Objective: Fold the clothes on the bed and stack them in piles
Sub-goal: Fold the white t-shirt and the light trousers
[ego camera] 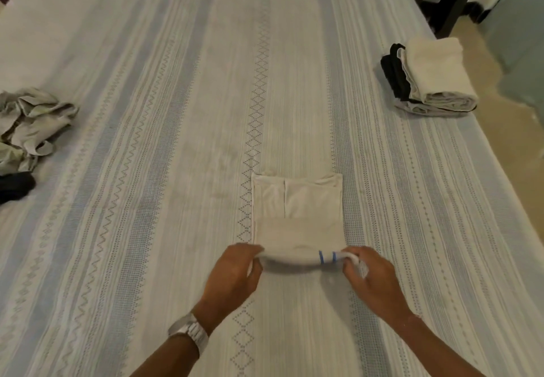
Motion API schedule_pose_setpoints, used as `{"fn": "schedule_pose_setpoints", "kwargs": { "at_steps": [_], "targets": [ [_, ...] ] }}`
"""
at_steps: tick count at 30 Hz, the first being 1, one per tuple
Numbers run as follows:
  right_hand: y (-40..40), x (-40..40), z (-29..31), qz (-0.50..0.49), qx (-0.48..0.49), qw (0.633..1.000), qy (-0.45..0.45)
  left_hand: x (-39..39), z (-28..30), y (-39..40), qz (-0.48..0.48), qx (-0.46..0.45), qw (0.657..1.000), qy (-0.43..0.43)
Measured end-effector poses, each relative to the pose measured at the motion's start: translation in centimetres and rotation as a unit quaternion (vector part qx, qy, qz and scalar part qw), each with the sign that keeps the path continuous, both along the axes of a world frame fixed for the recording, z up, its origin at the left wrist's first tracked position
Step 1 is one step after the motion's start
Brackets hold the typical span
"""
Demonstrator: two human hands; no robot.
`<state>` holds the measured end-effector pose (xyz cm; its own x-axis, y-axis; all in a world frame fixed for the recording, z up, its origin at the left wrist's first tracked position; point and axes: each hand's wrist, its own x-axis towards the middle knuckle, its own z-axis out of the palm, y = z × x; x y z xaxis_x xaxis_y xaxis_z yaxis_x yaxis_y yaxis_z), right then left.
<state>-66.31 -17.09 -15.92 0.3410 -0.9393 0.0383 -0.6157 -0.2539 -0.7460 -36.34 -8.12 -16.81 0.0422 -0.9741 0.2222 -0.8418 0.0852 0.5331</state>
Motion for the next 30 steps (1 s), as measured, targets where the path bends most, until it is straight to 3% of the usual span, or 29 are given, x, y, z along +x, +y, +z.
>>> {"fn": "schedule_pose_setpoints", "kwargs": {
  "at_steps": [5, 9, 15, 19, 23, 25, 27, 30],
  "targets": [
    [-5.1, 3.2, 2.8, -0.117, 0.073, 0.983, -0.12, -0.5, 2.9, -6.9, 0.161, 0.049, 0.964, 0.208],
    [-9.5, 5.6, 2.4, -0.17, 0.079, 0.973, -0.136, -1.3, 3.6, -12.6, 0.245, 0.042, 0.925, 0.289],
    [-15.4, 8.7, -0.2, -0.221, 0.073, 0.971, -0.059, -0.7, 0.2, -18.0, 0.325, 0.076, 0.928, 0.169],
    [-18.0, 9.4, -3.0, -0.226, 0.074, 0.97, 0.053, 0.2, -2.1, -19.9, 0.338, 0.146, 0.928, 0.062],
    [-18.6, 9.6, -4.8, -0.212, 0.046, 0.958, 0.185, -0.3, -3.5, -20.2, 0.342, 0.201, 0.918, 0.001],
    [-18.4, 9.8, -5.1, -0.218, 0.045, 0.953, 0.206, -0.7, -3.7, -20.1, 0.347, 0.21, 0.914, -0.012],
    [-18.1, 10.1, -5.0, -0.23, 0.015, 0.957, 0.178, -0.8, -3.6, -20.2, 0.361, 0.202, 0.91, -0.033],
    [-17.3, 10.5, -4.6, -0.195, -0.116, 0.956, 0.183, -1.4, -3.4, -20.1, 0.322, 0.1, 0.933, -0.125]
  ]
}}
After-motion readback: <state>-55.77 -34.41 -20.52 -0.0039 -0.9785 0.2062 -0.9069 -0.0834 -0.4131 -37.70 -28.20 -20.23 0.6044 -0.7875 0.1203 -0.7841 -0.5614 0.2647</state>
